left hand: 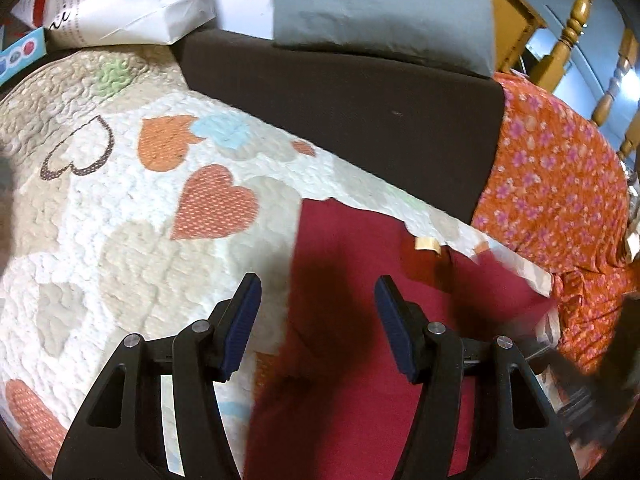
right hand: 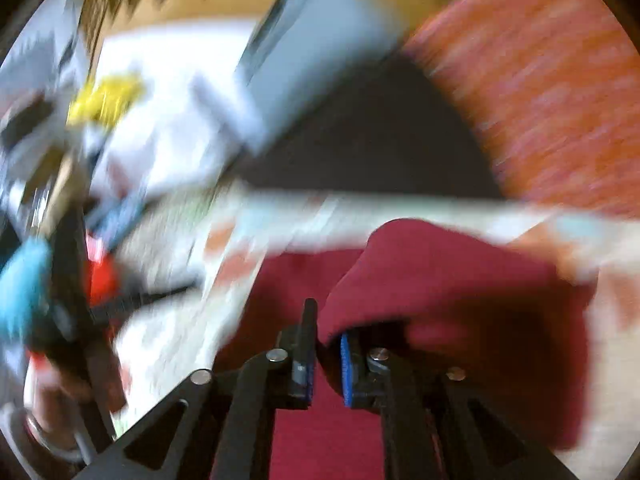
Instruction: Fold small clothes
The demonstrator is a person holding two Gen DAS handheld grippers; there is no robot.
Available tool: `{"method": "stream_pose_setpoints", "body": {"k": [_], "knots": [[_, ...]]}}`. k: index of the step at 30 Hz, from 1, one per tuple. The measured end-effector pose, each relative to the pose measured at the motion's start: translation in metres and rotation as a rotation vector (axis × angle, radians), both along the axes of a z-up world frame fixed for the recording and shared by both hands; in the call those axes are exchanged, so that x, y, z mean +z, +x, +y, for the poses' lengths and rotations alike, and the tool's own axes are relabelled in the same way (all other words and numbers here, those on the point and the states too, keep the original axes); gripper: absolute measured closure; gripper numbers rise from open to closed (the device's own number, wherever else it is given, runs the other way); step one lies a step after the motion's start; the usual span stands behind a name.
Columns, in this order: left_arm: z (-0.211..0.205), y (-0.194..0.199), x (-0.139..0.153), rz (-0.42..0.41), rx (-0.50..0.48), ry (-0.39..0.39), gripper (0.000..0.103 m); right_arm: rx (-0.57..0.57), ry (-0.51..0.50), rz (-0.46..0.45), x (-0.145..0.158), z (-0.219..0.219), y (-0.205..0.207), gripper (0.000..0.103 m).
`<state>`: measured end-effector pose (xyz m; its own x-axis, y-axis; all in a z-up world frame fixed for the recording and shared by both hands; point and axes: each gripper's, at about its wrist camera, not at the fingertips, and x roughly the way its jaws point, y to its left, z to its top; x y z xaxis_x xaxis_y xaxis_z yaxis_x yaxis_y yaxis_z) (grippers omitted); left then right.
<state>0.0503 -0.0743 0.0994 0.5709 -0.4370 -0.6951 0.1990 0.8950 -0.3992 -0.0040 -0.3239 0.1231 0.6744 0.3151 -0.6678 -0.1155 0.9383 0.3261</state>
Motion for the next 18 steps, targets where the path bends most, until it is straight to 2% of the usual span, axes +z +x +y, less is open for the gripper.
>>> {"method": "stream_pose_setpoints", "body": {"k": [2, 3, 7, 11, 15, 18], "knots": [[0.003, 0.005, -0.008, 0.030, -0.007, -0.011, 0.044, 0.069, 0.026, 0.182, -0.043, 0.022, 0.022, 0.091], [0.004, 0.008, -0.012, 0.048, -0.015, -0.020, 0.044, 0.065, 0.031, 0.211, -0.053, 0.021, 0.022, 0.091], [-0.002, 0.013, -0.025, 0.095, -0.048, -0.044, 0.044, 0.049, 0.085, 0.164, -0.043, -0.007, -0.008, 0.090], [-0.021, 0.010, -0.033, 0.116, -0.083, -0.066, 0.044, 0.002, 0.039, 0.117, -0.025, -0.030, -0.037, 0.087], [-0.032, 0.005, -0.032, 0.119, -0.080, -0.075, 0.044, -0.079, 0.101, 0.111, -0.029, -0.039, -0.023, 0.084], [-0.020, 0.008, -0.026, 0.119, -0.065, -0.107, 0.044, -0.181, 0.061, 0.152, -0.041, -0.033, 0.012, 0.084]]}}
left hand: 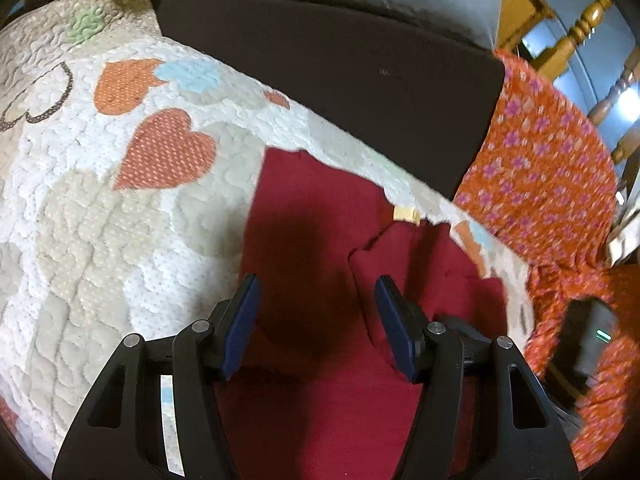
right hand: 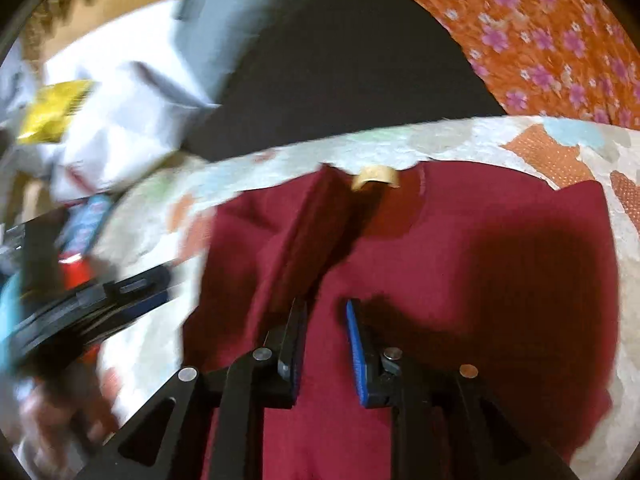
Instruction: Fold small clothes
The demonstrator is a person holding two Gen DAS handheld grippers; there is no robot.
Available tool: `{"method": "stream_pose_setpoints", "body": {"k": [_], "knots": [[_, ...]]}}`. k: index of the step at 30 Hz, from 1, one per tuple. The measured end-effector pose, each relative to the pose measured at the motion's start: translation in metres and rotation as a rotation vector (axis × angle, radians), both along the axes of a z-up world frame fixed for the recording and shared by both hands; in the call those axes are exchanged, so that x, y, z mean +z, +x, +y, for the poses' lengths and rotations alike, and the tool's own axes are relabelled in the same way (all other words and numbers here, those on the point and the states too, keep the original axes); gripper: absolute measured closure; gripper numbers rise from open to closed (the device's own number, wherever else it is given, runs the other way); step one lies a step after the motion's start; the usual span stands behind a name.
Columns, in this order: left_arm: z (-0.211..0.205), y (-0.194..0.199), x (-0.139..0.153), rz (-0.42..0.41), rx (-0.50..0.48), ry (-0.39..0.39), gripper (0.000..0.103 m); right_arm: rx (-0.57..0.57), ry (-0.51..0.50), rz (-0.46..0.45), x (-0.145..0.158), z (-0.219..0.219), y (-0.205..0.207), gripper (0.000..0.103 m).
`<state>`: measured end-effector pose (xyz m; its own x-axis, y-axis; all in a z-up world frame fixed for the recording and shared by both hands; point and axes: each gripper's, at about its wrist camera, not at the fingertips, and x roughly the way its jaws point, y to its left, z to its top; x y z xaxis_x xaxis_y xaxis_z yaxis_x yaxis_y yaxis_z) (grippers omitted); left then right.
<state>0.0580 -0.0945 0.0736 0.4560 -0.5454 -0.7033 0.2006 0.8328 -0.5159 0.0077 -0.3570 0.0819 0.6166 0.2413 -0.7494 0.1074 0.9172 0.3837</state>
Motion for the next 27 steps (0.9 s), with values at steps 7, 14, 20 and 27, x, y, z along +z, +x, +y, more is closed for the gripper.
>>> {"method": "stream_pose_setpoints", "body": {"k": [7, 14, 20, 27], "knots": [[0.040, 0.017, 0.006, -0.015, 0.084, -0.030, 0.043, 0.272, 0.134, -0.055, 0.002, 0.067, 0.022, 0.084], [0.026, 0.019, -0.014, 0.060, 0.027, -0.049, 0.039, 0.211, 0.088, -0.063, 0.022, 0.023, -0.027, 0.084], [0.014, 0.018, -0.033, 0.111, 0.008, 0.075, 0.039, 0.041, -0.076, -0.053, 0.039, -0.054, -0.070, 0.075], [0.007, 0.012, -0.039, 0.107, 0.005, 0.098, 0.090, -0.099, 0.063, -0.014, 0.019, -0.112, -0.090, 0.075]]}}
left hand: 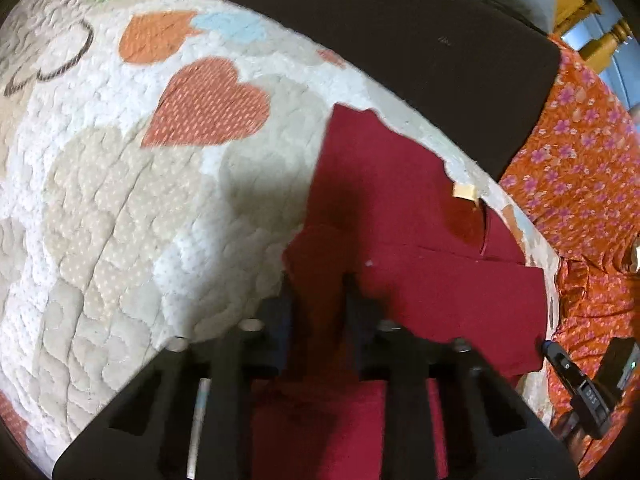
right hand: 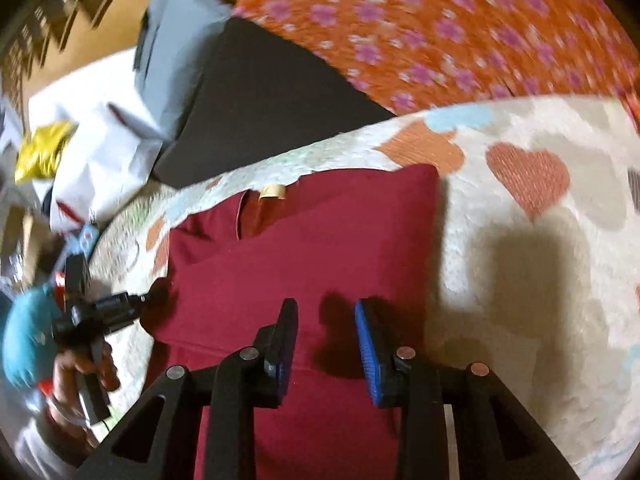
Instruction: Fold small clothes
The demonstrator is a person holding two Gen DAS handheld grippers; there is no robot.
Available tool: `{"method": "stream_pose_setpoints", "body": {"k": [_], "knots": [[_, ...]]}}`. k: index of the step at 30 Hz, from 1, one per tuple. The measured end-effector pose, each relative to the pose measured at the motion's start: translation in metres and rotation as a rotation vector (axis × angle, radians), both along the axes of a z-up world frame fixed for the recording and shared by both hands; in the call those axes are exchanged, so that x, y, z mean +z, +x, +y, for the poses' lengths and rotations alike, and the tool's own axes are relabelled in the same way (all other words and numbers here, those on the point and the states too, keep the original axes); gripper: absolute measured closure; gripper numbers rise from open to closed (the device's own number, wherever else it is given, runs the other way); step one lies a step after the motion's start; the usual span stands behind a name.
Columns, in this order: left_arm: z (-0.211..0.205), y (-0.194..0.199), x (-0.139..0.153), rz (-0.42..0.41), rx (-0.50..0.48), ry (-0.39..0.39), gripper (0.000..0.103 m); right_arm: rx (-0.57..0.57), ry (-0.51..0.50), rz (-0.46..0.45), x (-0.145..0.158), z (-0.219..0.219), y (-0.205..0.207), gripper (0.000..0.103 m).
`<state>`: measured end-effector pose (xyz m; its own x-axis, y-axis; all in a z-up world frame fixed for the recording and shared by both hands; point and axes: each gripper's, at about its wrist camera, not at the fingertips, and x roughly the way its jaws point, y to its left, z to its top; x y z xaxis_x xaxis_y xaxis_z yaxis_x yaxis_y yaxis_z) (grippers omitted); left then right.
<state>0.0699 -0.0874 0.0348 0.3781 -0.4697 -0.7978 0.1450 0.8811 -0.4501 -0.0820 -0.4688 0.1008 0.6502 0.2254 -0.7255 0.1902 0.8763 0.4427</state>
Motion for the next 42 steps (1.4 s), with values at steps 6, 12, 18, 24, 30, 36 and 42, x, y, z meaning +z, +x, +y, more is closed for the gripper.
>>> {"method": "stream_pose_setpoints", "body": {"k": [6, 12, 18, 24, 30, 36, 42], "knots": [[-0.016, -0.003, 0.053, -0.175, -0.056, -0.050, 0.093, 0.011, -0.052, -0.010, 0.007, 0.010, 0.008, 0.075], [-0.027, 0.015, 0.056, -0.258, -0.049, -0.007, 0.093, 0.028, -0.144, -0.013, 0.008, 0.022, 0.028, 0.075], [-0.017, 0.030, -0.009, -0.069, -0.019, 0.039, 0.093, 0.094, -0.387, 0.120, -0.030, 0.045, 0.046, 0.075], [-0.022, 0.020, 0.003, -0.129, -0.033, 0.088, 0.091, 0.073, -0.375, 0.096, -0.005, 0.047, 0.020, 0.075], [-0.016, 0.010, 0.000, -0.121, -0.005, 0.122, 0.079, 0.051, -0.386, 0.174, -0.031, 0.052, 0.010, 0.075], [-0.007, -0.021, 0.021, -0.178, -0.002, 0.136, 0.049, 0.026, -0.424, 0.127, -0.003, 0.070, -0.016, 0.075], [0.001, -0.056, 0.046, -0.215, -0.025, 0.108, 0.046, 0.009, -0.444, 0.082, 0.025, 0.091, -0.050, 0.075]]}}
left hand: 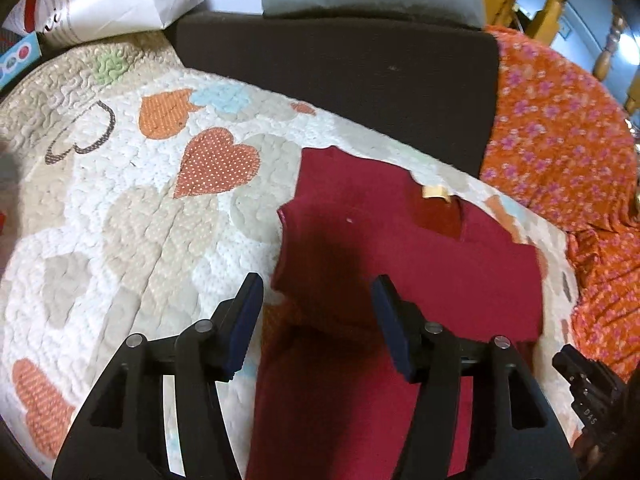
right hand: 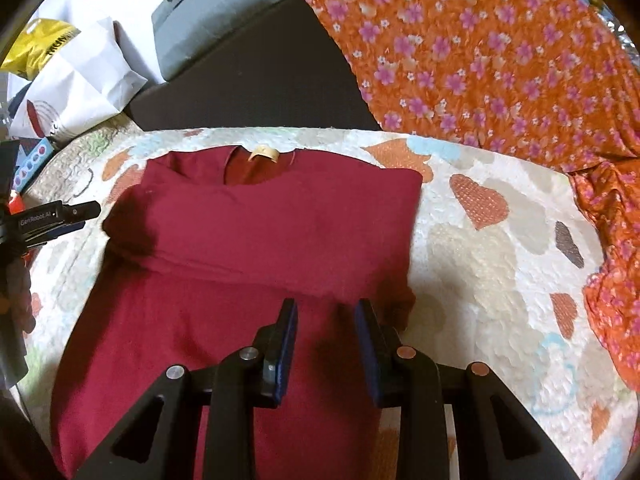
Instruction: Fold small clothes
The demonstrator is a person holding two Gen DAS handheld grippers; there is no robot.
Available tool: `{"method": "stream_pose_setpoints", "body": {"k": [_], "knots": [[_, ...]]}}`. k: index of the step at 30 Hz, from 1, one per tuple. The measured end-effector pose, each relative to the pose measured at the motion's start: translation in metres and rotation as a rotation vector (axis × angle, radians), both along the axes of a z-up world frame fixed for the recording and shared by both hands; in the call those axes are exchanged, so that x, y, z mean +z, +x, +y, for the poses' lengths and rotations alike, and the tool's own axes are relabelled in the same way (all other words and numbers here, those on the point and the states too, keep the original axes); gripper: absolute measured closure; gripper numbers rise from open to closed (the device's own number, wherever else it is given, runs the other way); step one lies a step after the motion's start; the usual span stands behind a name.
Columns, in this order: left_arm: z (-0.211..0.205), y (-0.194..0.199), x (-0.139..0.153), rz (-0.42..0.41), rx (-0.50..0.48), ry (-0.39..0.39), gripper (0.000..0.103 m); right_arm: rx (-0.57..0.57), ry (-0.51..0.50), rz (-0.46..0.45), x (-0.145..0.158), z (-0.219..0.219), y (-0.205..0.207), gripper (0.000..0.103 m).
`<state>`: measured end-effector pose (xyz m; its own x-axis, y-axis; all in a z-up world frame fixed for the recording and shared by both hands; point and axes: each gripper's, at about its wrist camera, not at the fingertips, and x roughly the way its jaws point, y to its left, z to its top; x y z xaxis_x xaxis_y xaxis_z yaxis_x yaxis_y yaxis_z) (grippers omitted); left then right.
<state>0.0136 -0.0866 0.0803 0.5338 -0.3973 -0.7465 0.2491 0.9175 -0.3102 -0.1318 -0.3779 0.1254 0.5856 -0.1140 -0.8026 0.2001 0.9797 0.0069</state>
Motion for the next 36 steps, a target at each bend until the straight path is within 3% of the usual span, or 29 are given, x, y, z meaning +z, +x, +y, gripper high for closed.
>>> {"method": "stream_pose_setpoints", "body": {"k": [7, 11, 17, 30, 36], "knots": [[0.011, -0.050, 0.009, -0.011, -0.032, -0.027, 0.045, 0.008, 0.020, -0.007, 0.010, 0.015, -0.033, 0.075], [0.013, -0.076, 0.000, 0.014, -0.046, 0.000, 0.045, 0.007, 0.026, 0.004, 0.009, 0.021, -0.050, 0.075], [0.014, -0.111, -0.008, -0.011, -0.075, 0.069, 0.045, -0.002, 0.047, 0.016, 0.002, 0.025, -0.070, 0.074], [0.028, -0.158, -0.026, 0.013, -0.106, 0.127, 0.045, -0.002, 0.152, 0.114, -0.026, 0.028, -0.112, 0.072], [0.046, -0.175, -0.036, 0.130, -0.142, 0.073, 0.045, -0.010, 0.269, 0.193, -0.039, 0.020, -0.149, 0.067]]}}
